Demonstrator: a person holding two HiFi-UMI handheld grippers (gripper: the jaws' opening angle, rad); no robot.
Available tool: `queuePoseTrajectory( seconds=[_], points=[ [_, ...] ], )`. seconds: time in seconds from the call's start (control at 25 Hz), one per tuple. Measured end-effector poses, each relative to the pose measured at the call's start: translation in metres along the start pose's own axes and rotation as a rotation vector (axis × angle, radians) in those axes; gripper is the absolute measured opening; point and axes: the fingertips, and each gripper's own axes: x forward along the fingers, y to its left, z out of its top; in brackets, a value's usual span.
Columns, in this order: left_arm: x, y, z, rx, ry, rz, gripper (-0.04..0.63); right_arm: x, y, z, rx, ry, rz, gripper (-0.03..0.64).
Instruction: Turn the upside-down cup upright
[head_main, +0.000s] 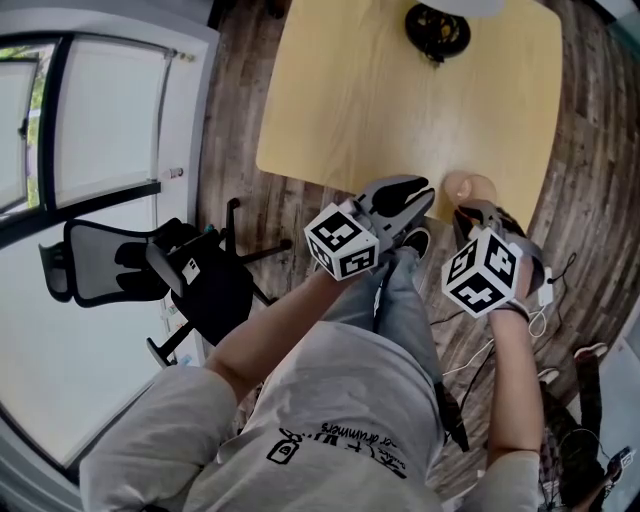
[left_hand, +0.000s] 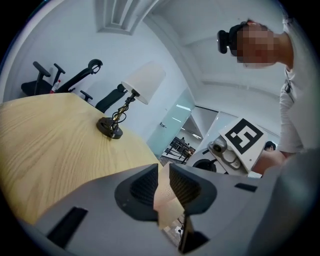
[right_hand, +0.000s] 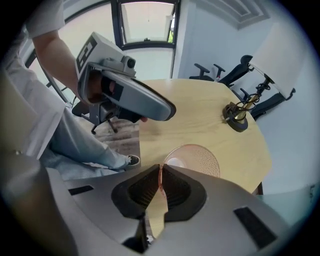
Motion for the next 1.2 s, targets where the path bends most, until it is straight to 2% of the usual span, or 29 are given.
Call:
queuePoseTrajectory(
  seconds=[0.28, 0.68, 0.88, 1.0, 1.12, 1.16, 1.2],
  points=[
    [0.0, -0.004, 0.001, 0.053, 0.013, 0.0, 0.066, 0.005, -0.001, -0.005, -0.055, 0.07, -0.019, 0.032],
    [-0.001, -0.009, 0.0, 0.086, 0.031, -0.002, 0.066, 0.003, -0.004, -0.003, -0.059, 0.056, -0.051, 0.036],
    [0.0, -0.011, -0.001, 0.09, 0.038, -0.006, 0.066, -0.001, -0.005, -0.001, -0.051, 0.035, -0.068, 0.095],
    [0.0, -0.015, 0.002, 0.104, 0.041, -0.009, 0.066, -0.014, -0.005, 0.006, -0.039, -0.007, -0.084, 0.13],
    [-0.004, -0.022, 0.012, 0.123, 0.039, -0.014, 0.066, -0.045, -0.011, 0.024, 0.025, -0.134, -0.133, 0.13],
    [-0.005, -0.025, 0.018, 0.133, 0.036, -0.019, 0.066, -0.058, -0.014, 0.031, 0.064, -0.195, -0.148, 0.108],
    [-0.006, -0.029, 0.026, 0.148, 0.033, -0.025, 0.064, -0.071, -0.017, 0.038, 0.104, -0.254, -0.16, 0.043]
  ],
)
